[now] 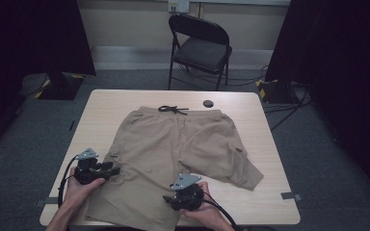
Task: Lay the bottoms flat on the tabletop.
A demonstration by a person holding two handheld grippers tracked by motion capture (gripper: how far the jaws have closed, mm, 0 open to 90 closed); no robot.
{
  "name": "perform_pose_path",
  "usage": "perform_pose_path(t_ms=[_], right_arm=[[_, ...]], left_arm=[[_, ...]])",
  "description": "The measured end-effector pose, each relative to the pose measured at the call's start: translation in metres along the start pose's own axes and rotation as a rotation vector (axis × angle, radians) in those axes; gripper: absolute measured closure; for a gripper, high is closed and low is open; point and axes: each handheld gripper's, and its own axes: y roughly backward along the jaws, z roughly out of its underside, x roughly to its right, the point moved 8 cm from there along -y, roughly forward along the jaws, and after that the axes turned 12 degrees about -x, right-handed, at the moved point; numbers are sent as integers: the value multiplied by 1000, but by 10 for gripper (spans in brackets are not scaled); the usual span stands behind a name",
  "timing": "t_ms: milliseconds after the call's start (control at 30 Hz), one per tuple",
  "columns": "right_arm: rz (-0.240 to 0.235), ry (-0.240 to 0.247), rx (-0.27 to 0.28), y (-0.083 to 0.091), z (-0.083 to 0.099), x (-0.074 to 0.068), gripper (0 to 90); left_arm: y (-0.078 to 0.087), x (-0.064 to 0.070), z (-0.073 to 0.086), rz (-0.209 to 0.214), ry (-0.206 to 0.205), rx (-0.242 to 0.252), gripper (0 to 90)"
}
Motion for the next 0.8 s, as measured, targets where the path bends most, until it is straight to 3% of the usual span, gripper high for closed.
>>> perform_pose_path(t_ms=[100, 233, 300, 333, 433, 467, 500, 667, 733, 800], right_arm=[[-36, -49, 24, 8, -2, 8, 498], [7, -119, 75, 32, -2, 34, 482], [20, -133, 84, 37, -1, 40, 478], [69, -179, 102, 53, 6, 58, 460], [120, -255, 119, 72, 20, 83, 429], [120, -255, 119, 72, 20, 83, 429], [157, -313, 131, 86, 35, 103, 400], [230, -414, 132, 105, 70, 136, 351], [234, -428, 128, 107, 77, 140, 345], [252, -457, 92, 103, 96, 149, 313]], left_arm=[[0, 0, 0, -11, -9, 2, 509], [0, -1, 1, -2, 0, 17, 508], [0, -1, 1, -2, -4, 21, 508], [0, 0, 2, -8, -14, 18, 508], [0, -1, 2, -10, -21, 22, 506], [0, -1, 2, -10, -21, 22, 506], [0, -1, 2, -6, -18, 25, 506], [0, -1, 2, -9, -19, 28, 506], [0, -1, 2, -7, -20, 29, 506], [0, -1, 2, -7, -18, 29, 506]])
